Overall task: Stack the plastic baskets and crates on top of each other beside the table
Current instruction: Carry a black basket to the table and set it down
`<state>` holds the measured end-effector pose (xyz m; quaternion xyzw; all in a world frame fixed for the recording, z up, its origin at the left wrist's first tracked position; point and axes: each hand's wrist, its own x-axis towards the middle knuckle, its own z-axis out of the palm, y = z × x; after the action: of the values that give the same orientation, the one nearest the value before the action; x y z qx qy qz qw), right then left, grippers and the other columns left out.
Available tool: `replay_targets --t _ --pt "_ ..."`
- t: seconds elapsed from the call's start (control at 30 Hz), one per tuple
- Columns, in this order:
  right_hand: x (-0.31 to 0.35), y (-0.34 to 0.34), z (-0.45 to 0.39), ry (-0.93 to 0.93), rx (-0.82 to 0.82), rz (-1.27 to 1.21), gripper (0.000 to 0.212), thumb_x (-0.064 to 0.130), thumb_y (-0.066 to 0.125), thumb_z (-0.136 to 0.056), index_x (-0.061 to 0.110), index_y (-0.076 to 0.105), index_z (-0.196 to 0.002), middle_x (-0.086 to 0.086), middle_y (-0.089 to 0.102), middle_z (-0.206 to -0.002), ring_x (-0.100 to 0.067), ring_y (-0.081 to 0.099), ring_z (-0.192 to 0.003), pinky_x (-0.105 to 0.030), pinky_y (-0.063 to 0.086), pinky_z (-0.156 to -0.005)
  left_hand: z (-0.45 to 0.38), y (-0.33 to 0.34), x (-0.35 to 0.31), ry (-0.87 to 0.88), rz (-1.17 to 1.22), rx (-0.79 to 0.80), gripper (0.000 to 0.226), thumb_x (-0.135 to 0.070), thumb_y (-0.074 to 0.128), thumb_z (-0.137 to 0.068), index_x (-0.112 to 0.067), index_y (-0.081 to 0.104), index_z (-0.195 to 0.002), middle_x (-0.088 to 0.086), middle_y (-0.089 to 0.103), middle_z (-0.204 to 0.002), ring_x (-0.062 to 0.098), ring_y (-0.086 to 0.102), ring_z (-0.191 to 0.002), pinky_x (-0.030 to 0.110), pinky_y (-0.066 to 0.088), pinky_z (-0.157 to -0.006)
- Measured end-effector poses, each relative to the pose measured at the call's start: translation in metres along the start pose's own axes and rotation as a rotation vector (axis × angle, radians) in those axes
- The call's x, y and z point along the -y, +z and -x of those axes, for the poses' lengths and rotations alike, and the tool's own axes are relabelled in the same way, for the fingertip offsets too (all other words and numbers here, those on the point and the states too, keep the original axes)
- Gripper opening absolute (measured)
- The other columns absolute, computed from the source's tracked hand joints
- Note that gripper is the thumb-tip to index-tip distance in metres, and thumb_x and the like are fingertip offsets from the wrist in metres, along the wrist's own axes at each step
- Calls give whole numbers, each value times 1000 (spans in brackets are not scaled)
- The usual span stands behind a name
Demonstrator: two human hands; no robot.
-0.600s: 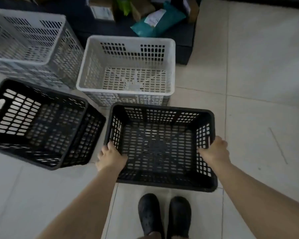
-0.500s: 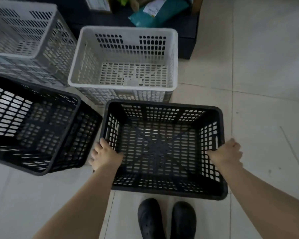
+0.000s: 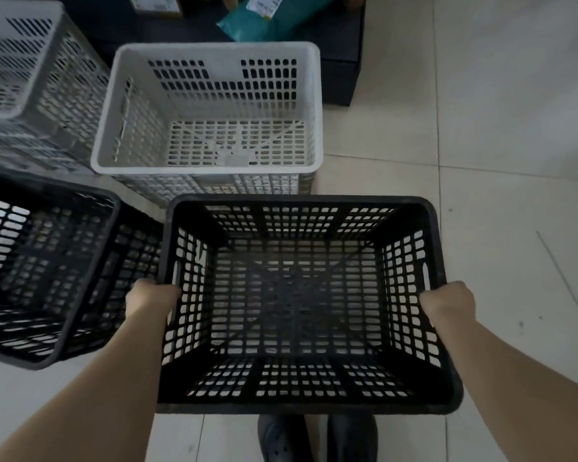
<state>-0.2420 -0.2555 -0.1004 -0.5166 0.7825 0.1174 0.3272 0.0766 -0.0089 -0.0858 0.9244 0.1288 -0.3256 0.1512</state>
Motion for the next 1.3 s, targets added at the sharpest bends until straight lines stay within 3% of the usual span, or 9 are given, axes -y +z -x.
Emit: replay_targets --t 0.07,0.2,0.37,0.53,0.63,0.77,1.03,1.13,1.3 --pt "-4 -30 19 -27 -24 26 27 -3 53 -84 -11 54 -110 -24 61 -97 -26 52 -63 -24 36 -46 25 -19 -3 -1 -18 -12 41 -11 62 -80 4 58 -117 25 63 -112 39 61 -93 40 49 -79" --pt "-2 -112 73 7 23 61 25 -2 55 -83 -10 57 -106 -9 45 -64 -22 47 -59 -21 32 -44 95 -75 -22 -2 -46 15 45 -17 63 -79 4 57 -118 24 63 -112 36 59 -89 40 52 -81" --pt "15 -244 155 24 44 -100 47 23 71 -77 -7 60 -111 -19 64 -96 -33 61 -86 -27 45 -68 205 -164 -61 23 -26 62 47 -26 67 -69 3 63 -106 22 66 -98 38 63 -87 41 55 -81" --pt "18 -365 212 -1 14 -253 29 26 68 -78 -1 62 -89 -12 62 -78 -29 60 -84 -32 50 -82 308 -226 -110 34 -7 106 55 -30 66 -60 0 64 -107 20 67 -104 37 65 -91 42 56 -86" --pt "8 -414 211 -12 -18 -286 39 25 63 -78 -2 62 -107 -16 67 -94 -33 64 -92 -36 53 -89 336 -228 -143 74 -7 105 62 -32 66 -53 -2 63 -107 18 67 -103 36 66 -92 44 56 -88" --pt "-5 -463 176 13 -22 -295 45 30 64 -77 0 61 -111 -17 66 -105 -34 63 -98 -33 52 -87 400 -216 -206 160 9 105 35 -17 62 -70 7 60 -96 24 66 -101 38 66 -97 46 55 -90" --pt "-14 -566 81 29 -1 -267 53 33 69 -77 0 60 -117 -16 65 -113 -32 62 -103 -30 46 -79 478 -145 -326 195 6 193 50 -14 66 -73 8 59 -117 27 63 -116 39 64 -105 45 53 -94" --pt "-4 -606 43 22 11 -272 53 30 68 -78 -2 58 -120 -19 64 -118 -34 61 -108 -32 48 -87 488 -118 -372 189 2 292 58 -15 68 -71 7 56 -124 28 60 -122 41 61 -110 46 51 -95" --pt "31 -661 -26 58 4 -281 52 27 67 -77 -1 59 -120 -18 64 -117 -33 61 -106 -34 49 -88 508 -81 -457 171 78 371 41 -18 63 -76 3 60 -111 20 62 -87 35 62 -89 46 52 -92"
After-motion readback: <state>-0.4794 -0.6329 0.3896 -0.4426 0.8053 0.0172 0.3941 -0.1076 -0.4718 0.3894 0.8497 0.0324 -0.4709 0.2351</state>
